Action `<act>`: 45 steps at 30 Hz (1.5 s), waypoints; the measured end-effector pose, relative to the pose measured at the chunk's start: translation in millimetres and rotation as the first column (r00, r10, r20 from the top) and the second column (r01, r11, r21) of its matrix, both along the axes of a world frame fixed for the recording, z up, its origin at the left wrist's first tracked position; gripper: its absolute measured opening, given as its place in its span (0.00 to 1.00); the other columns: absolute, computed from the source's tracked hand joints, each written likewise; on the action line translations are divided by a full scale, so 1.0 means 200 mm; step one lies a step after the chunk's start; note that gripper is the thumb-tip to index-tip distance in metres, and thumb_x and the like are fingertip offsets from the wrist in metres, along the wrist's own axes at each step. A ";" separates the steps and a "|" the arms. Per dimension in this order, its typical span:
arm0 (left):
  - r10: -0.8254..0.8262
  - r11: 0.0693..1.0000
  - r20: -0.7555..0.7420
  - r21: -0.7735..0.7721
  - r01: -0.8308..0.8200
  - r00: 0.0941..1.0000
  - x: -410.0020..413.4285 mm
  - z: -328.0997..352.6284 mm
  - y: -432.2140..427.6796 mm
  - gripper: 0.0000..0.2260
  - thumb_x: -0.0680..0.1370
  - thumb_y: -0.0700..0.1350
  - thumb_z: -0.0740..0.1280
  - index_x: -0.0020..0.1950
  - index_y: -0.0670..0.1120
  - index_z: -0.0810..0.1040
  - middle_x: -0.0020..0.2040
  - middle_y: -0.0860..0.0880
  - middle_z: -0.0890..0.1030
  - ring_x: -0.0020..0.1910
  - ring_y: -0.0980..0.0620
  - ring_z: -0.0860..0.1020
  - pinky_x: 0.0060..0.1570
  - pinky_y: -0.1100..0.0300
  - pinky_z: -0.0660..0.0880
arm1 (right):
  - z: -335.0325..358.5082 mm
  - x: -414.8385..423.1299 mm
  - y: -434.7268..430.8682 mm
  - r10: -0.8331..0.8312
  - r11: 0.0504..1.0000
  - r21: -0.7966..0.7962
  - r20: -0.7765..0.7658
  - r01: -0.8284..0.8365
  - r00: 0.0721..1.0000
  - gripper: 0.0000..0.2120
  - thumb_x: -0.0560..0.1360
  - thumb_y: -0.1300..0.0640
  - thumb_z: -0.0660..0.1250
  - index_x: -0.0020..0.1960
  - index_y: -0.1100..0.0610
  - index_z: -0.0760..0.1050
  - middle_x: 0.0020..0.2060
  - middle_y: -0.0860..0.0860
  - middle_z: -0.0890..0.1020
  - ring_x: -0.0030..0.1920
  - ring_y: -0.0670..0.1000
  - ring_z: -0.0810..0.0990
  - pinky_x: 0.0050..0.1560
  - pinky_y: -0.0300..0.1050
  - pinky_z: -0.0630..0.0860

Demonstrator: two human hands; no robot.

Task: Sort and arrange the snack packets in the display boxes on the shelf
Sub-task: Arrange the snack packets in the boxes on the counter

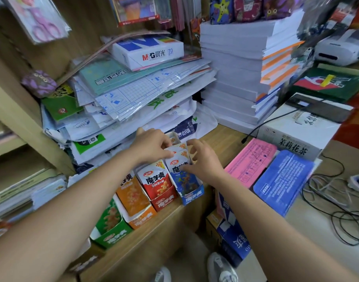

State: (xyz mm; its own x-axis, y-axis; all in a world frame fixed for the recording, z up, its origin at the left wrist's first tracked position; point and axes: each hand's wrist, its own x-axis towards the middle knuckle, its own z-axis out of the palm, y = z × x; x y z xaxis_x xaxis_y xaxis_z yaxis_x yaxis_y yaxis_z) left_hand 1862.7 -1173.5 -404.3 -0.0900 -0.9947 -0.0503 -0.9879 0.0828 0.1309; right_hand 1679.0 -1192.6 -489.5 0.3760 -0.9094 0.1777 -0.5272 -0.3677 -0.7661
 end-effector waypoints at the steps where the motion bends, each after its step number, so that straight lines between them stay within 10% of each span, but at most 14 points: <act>1: 0.003 1.000 -0.089 0.030 -0.001 0.996 0.00 0.01 0.02 0.16 0.77 0.54 0.72 0.30 0.57 0.75 0.29 0.59 0.75 0.38 0.57 0.73 0.54 0.50 0.60 | 0.00 0.01 0.00 0.013 1.000 -0.007 0.011 -0.013 1.000 0.32 0.65 0.52 0.82 0.64 0.49 0.72 0.50 0.46 0.74 0.45 0.47 0.76 0.43 0.43 0.73; 9: 0.137 0.990 -0.281 0.021 -0.137 0.950 0.00 -0.03 0.09 0.07 0.81 0.50 0.68 0.42 0.58 0.78 0.30 0.57 0.77 0.35 0.57 0.74 0.59 0.43 0.69 | 0.01 -0.01 -0.01 -0.027 1.000 -0.005 0.007 0.027 1.000 0.19 0.67 0.52 0.81 0.51 0.50 0.75 0.42 0.46 0.79 0.41 0.47 0.78 0.41 0.46 0.77; 16: 0.190 0.976 -0.259 -0.053 -0.211 0.947 -0.03 -0.02 0.11 0.04 0.82 0.52 0.65 0.49 0.58 0.78 0.42 0.55 0.83 0.52 0.54 0.78 0.61 0.52 0.59 | 0.02 -0.05 -0.02 -0.045 0.999 0.012 0.083 0.044 0.996 0.16 0.68 0.55 0.80 0.33 0.51 0.73 0.33 0.44 0.79 0.35 0.44 0.77 0.37 0.42 0.73; 24: 0.138 0.977 -0.012 -0.163 -0.138 0.990 0.01 -0.06 0.08 0.08 0.78 0.60 0.66 0.54 0.64 0.82 0.54 0.58 0.82 0.60 0.51 0.67 0.48 0.52 0.54 | 0.16 -0.17 -0.09 -0.205 0.964 0.259 0.594 0.056 0.778 0.13 0.79 0.69 0.65 0.41 0.57 0.65 0.45 0.57 0.86 0.37 0.52 0.83 0.34 0.49 0.82; 29: 0.178 0.971 -0.085 -0.147 -0.189 0.980 0.00 -0.07 0.07 0.09 0.80 0.59 0.64 0.56 0.63 0.82 0.52 0.57 0.82 0.63 0.50 0.67 0.51 0.52 0.55 | 0.12 -0.15 -0.08 -0.020 0.987 0.158 0.218 -0.015 0.976 0.17 0.72 0.63 0.75 0.57 0.50 0.76 0.56 0.48 0.79 0.43 0.50 0.83 0.43 0.47 0.82; 36: 0.172 0.985 -0.022 -0.021 -0.172 0.985 -0.05 -0.08 0.07 0.07 0.77 0.60 0.66 0.47 0.64 0.84 0.43 0.61 0.81 0.60 0.51 0.68 0.51 0.51 0.55 | 0.03 -0.03 -0.09 0.116 0.993 0.036 -0.063 -0.114 0.991 0.32 0.69 0.58 0.79 0.69 0.45 0.74 0.61 0.51 0.74 0.57 0.51 0.75 0.55 0.44 0.74; 41: 0.104 0.992 -0.110 0.081 -0.095 0.988 -0.04 -0.06 0.07 0.02 0.74 0.60 0.71 0.44 0.69 0.82 0.49 0.61 0.79 0.61 0.53 0.65 0.49 0.52 0.56 | 0.02 -0.01 -0.10 0.127 0.992 -0.001 -0.131 -0.128 0.983 0.17 0.67 0.58 0.80 0.53 0.47 0.81 0.54 0.50 0.75 0.54 0.52 0.76 0.55 0.49 0.75; 45: 0.147 0.974 -0.154 -0.148 -0.170 0.977 0.00 -0.07 0.08 0.04 0.77 0.58 0.69 0.49 0.65 0.82 0.47 0.62 0.80 0.60 0.53 0.70 0.51 0.52 0.56 | 0.09 -0.05 -0.11 0.101 0.993 -0.057 -0.114 -0.108 0.988 0.11 0.67 0.56 0.81 0.39 0.49 0.78 0.52 0.49 0.77 0.50 0.50 0.76 0.50 0.46 0.75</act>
State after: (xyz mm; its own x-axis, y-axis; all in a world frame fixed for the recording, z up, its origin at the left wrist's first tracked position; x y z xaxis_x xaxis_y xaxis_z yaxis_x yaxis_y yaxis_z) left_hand 1863.3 -1158.5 -417.9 0.0742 -0.9910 0.1114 -0.9625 -0.0419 0.2680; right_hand 1668.7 -1214.4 -472.3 0.4888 -0.8525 0.1851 -0.5638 -0.4706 -0.6788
